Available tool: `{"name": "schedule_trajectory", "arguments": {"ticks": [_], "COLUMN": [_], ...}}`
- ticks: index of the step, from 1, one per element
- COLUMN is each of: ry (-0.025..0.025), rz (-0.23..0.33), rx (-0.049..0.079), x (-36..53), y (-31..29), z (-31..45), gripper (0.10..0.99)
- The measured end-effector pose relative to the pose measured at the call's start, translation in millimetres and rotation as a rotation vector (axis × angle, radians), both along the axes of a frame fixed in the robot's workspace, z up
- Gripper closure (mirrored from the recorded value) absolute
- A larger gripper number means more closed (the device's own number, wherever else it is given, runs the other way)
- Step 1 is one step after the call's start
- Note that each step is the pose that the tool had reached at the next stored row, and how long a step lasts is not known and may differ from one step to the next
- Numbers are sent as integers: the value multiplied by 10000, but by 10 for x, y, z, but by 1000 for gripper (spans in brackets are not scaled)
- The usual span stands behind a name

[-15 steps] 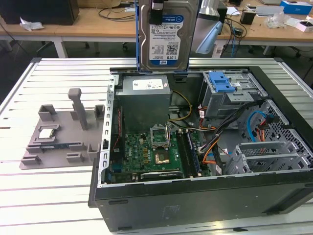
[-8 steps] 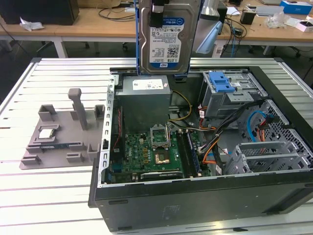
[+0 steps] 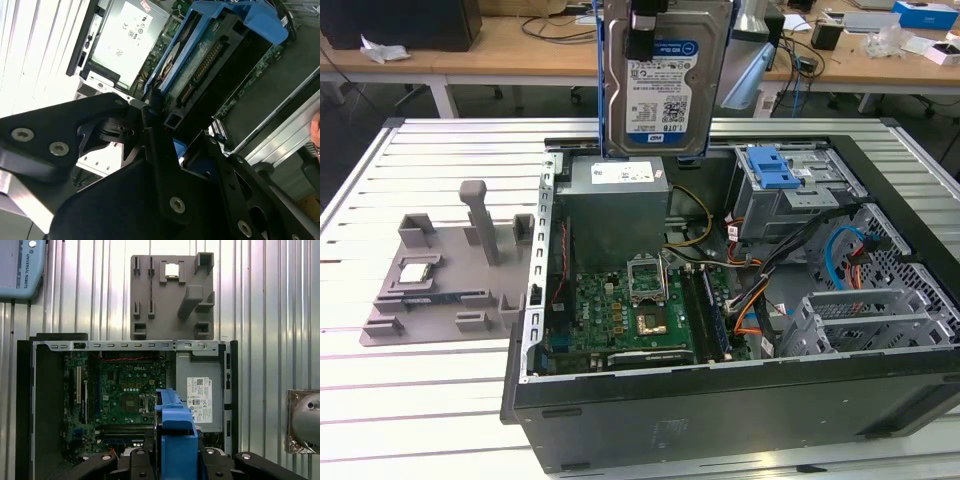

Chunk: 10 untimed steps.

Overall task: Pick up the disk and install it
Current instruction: 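Pick up the disk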

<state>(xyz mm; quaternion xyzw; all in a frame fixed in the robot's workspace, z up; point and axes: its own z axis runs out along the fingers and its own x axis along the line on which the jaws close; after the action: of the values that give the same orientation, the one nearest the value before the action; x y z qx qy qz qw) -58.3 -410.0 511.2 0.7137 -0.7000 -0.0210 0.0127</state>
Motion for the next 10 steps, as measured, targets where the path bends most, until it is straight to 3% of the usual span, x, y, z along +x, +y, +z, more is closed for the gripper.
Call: {"name": "schedule_trajectory", "arguments": {"ticks": [10], "ry": [0], "rz": [0], "rx": [0], "x": [0], "y": [-108], "z": [-9], "gripper": [718]}}
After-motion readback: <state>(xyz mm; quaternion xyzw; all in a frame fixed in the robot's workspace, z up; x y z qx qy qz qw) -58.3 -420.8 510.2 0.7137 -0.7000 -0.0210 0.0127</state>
